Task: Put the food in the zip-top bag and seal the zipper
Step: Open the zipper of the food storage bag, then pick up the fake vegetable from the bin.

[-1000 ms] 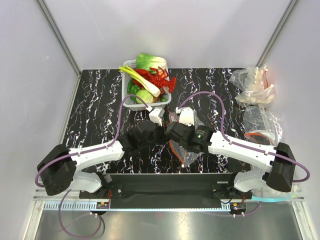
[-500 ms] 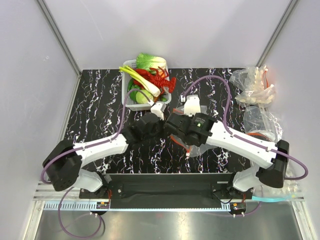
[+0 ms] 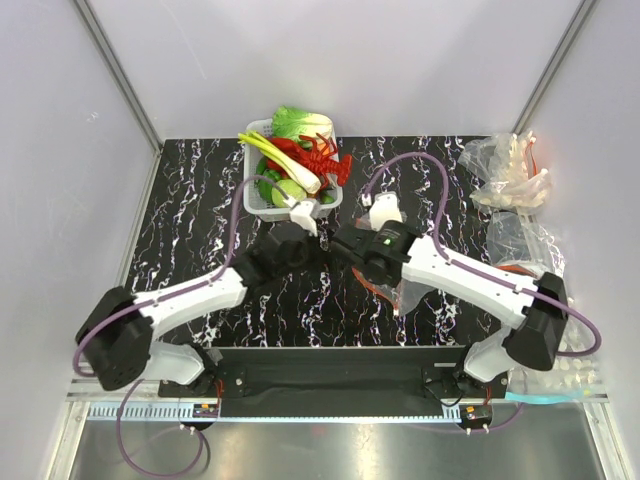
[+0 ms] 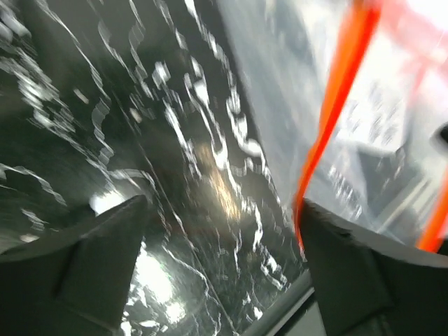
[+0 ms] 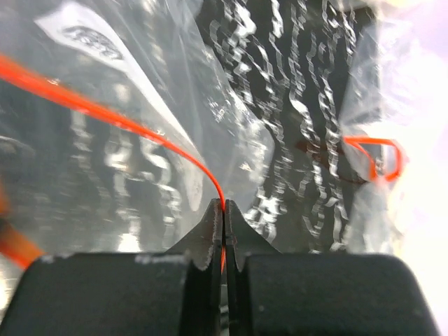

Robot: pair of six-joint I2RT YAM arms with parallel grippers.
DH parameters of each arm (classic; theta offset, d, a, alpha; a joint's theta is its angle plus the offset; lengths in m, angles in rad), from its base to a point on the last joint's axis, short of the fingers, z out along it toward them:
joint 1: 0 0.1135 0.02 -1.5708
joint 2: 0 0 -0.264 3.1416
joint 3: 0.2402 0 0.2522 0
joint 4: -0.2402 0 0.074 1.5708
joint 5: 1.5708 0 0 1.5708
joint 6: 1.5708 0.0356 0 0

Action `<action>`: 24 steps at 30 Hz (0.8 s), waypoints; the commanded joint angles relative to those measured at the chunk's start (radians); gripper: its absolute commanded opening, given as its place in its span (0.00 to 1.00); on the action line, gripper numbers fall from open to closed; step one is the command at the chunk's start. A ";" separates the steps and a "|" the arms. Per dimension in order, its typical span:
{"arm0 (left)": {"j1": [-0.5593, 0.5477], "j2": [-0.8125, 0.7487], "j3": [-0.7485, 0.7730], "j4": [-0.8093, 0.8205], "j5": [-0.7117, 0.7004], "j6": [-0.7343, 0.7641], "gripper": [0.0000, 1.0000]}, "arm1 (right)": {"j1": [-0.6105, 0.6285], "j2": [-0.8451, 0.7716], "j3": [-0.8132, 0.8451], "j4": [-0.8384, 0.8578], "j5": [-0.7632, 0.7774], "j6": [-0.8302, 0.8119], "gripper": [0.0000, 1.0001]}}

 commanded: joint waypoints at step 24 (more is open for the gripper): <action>0.462 0.327 0.529 -0.359 -0.193 0.235 0.99 | -0.147 -0.069 -0.158 0.308 -0.186 -0.287 0.00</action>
